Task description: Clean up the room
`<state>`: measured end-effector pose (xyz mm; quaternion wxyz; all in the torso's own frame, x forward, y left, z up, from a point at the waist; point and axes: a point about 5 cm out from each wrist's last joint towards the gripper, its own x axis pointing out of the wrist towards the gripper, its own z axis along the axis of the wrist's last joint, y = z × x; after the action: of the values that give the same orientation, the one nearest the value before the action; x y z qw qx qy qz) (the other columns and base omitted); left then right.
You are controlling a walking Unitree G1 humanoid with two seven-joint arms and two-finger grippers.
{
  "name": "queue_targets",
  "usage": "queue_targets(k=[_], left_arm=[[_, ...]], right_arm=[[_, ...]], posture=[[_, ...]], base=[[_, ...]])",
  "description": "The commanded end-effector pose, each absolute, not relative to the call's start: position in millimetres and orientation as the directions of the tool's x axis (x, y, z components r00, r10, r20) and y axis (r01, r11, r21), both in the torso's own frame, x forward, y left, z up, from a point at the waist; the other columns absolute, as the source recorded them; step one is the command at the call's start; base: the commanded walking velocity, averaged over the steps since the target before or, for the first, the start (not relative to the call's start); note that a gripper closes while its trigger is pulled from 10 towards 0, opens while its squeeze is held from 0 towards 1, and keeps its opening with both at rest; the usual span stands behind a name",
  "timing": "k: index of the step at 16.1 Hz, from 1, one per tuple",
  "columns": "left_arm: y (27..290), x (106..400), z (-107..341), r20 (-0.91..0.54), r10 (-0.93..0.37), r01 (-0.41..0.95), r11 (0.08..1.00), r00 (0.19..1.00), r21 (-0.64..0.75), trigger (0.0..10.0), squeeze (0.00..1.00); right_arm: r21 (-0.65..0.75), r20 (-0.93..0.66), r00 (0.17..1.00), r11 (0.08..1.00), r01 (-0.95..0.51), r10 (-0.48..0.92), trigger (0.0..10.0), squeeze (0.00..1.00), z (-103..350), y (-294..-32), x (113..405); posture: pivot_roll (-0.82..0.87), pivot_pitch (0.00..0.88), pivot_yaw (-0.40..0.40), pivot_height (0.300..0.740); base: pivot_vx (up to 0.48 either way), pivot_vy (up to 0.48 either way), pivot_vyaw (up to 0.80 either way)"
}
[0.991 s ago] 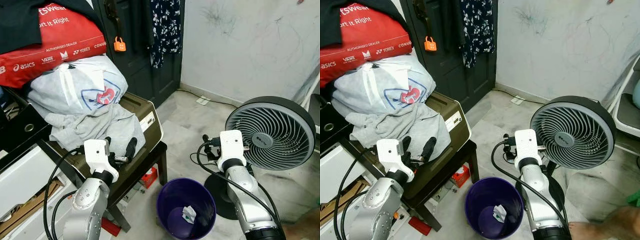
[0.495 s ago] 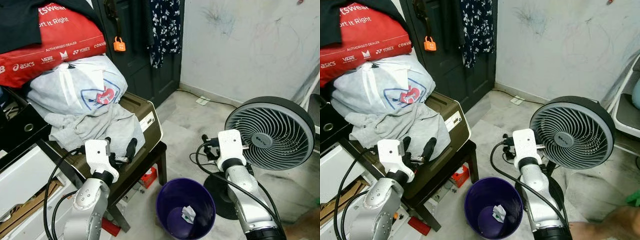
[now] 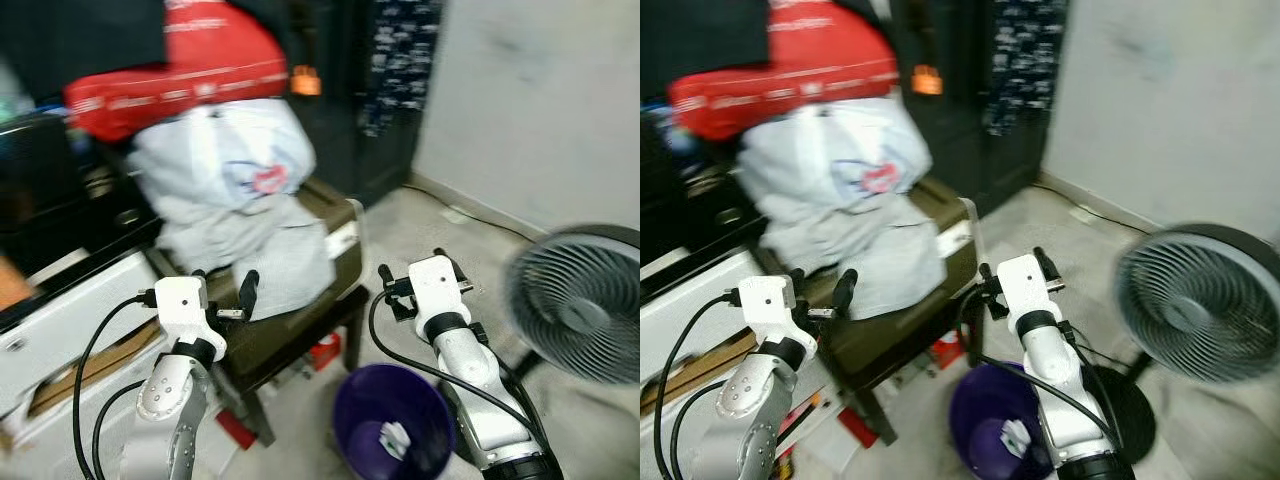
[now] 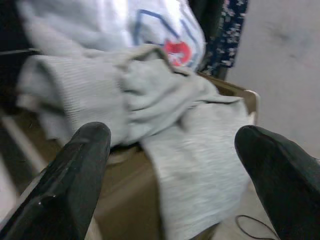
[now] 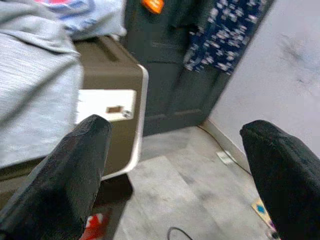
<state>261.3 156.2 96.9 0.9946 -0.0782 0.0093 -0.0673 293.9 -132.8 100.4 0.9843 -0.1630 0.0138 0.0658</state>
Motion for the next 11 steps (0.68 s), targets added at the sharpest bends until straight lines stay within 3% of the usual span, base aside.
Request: queue_targets(k=[1,11], left_arm=[[156.2,262.4,98.9,-0.001,-0.127,0.126,0.983,0.992,-0.135,10.0,0.0],[155.8,266.2,97.1,-0.023,-0.084,0.082,0.992,0.996,-0.091,10.0,0.0]], right_arm=[[-0.317,-0.016,0.99,0.939,-0.136,0.138,10.0,0.0,107.6,-131.8,294.8],[-0.293,-0.01,0.989,0.945,-0.147,0.15,10.0,0.0,107.9,-130.6,294.9]], posture=[[-0.14,0.0,0.039,0.74],[-0.14,0.0,0.048,0.74]], base=[[0.0,0.0,0.8],[0.0,0.0,0.8]])
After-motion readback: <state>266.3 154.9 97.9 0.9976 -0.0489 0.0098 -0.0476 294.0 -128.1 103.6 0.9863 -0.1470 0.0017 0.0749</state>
